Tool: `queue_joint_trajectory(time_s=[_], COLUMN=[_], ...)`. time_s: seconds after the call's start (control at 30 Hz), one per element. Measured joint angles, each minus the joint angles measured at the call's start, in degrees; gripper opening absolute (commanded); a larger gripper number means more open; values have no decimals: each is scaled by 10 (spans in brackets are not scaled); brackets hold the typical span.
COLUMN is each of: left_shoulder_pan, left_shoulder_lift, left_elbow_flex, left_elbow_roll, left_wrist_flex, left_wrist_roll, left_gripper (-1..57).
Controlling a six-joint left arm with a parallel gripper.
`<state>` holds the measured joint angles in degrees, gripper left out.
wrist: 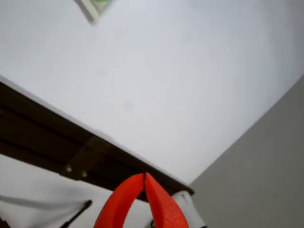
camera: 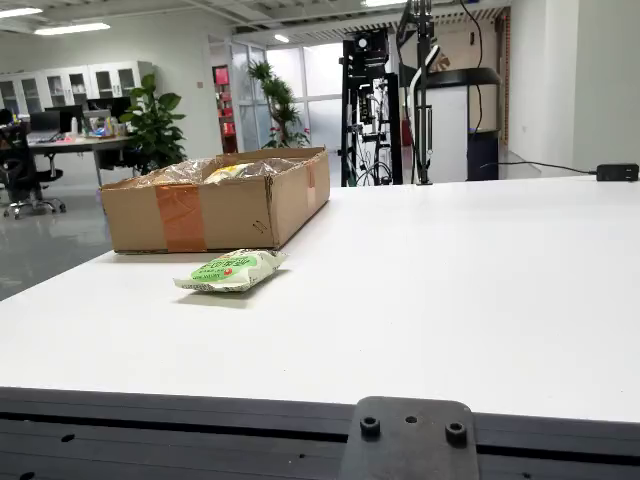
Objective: Grasp a snack and put it in the bin.
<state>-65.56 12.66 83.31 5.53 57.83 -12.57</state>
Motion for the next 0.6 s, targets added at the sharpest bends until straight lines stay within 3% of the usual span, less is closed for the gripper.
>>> queue_joint_trajectory(time_s=[0.03, 0.07, 0.6], left_shoulder_pan=[0, 0, 4], left_shoulder_lift=[0, 0, 0], left_elbow_flex=[0, 0, 0], left_elbow_roll=[0, 0, 0], left_wrist_flex=[0, 0, -20], left_wrist_roll=[0, -103, -69], left_gripper=[2, 3, 1])
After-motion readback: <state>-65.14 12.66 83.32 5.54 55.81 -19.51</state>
